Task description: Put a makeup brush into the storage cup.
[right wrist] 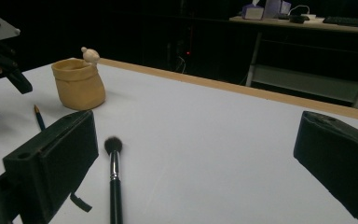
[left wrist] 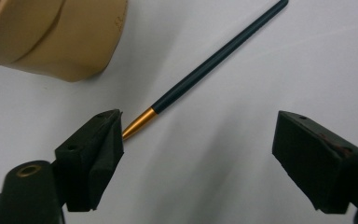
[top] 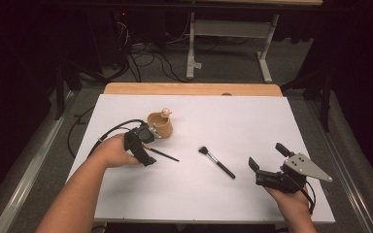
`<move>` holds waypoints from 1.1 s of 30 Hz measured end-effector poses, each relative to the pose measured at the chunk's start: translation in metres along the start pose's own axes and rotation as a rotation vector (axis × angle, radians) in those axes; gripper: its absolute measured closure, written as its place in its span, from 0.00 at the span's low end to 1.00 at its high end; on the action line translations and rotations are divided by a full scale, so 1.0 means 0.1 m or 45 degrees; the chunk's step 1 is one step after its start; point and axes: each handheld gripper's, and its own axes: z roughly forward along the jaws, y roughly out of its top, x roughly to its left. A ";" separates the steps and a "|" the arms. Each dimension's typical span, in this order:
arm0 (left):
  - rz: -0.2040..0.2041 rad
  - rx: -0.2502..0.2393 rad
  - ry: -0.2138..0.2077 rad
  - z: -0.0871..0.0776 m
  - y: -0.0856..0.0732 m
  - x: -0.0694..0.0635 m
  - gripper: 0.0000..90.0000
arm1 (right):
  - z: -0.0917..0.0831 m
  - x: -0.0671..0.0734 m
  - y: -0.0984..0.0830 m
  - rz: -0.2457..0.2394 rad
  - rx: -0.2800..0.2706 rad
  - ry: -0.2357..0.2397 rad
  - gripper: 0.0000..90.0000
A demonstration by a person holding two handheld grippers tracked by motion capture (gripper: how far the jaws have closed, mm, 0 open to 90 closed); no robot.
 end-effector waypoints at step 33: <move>0.010 0.085 -0.007 0.25 0.16 0.11 0.40 | -0.01 0.02 0.00 0.001 -0.005 0.019 0.01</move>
